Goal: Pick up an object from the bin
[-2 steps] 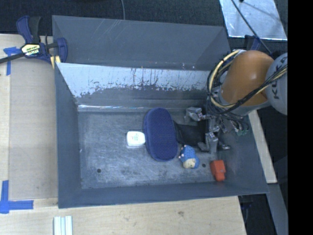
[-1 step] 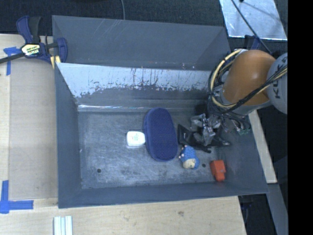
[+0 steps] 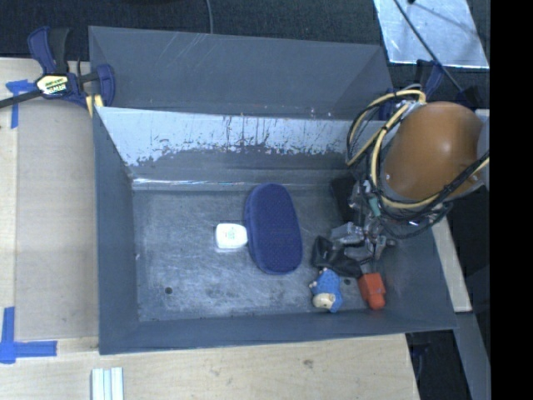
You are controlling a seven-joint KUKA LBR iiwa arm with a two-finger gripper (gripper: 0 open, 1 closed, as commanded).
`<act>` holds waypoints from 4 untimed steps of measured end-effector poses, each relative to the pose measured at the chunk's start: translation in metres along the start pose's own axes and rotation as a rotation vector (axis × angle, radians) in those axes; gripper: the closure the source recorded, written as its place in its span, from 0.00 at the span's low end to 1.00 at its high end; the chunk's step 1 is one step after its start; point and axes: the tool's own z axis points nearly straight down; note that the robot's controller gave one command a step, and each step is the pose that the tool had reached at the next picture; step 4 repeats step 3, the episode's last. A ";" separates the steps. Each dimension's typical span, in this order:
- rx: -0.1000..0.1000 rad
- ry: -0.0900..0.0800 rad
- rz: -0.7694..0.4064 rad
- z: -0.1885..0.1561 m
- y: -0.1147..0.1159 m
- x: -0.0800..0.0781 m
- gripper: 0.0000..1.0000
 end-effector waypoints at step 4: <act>0.010 0.004 -0.985 -0.151 0.054 0.020 1.00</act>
Offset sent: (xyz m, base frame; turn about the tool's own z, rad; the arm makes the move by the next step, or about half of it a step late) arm -0.0247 0.0067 0.0713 -0.4835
